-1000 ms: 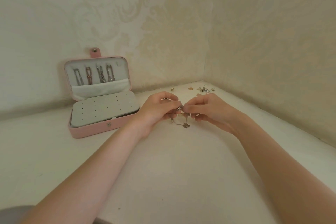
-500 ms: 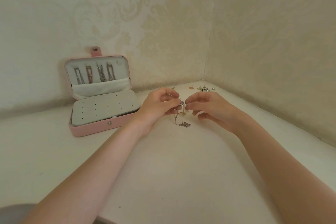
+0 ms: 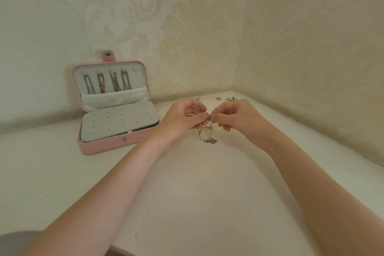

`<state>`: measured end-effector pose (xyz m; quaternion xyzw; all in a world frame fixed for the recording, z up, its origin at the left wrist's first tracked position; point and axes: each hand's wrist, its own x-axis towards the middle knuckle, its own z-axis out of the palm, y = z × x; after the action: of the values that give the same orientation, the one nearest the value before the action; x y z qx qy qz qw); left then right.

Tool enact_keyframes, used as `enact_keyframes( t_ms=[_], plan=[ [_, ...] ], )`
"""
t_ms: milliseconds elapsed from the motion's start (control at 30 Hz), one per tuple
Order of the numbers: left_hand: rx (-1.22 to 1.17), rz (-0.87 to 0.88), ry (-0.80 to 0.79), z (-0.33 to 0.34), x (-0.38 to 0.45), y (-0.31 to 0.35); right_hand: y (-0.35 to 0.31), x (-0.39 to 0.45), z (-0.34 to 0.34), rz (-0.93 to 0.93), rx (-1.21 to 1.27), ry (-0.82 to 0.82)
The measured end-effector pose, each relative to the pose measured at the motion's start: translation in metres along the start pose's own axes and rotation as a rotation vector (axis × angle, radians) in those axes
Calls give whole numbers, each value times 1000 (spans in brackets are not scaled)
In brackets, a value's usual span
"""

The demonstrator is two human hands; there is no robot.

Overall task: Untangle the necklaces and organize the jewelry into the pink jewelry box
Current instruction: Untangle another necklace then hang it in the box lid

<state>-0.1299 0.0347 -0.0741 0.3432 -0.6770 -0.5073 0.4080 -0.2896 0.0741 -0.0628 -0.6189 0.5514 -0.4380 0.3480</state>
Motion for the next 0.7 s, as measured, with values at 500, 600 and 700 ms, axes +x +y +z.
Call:
enact_keyframes(
  t_ms=[500, 600, 700],
  plan=[
    [-249, -107, -52, 3, -5, 10, -3, -3, -3, 38, 260, -140],
    [-262, -121, -31, 3, -6, 10, -1, -2, -3, 38, 278, -115],
    [-264, -138, -28, 3, -6, 11, -1, -2, -3, 40, 326, -69]
  ],
)
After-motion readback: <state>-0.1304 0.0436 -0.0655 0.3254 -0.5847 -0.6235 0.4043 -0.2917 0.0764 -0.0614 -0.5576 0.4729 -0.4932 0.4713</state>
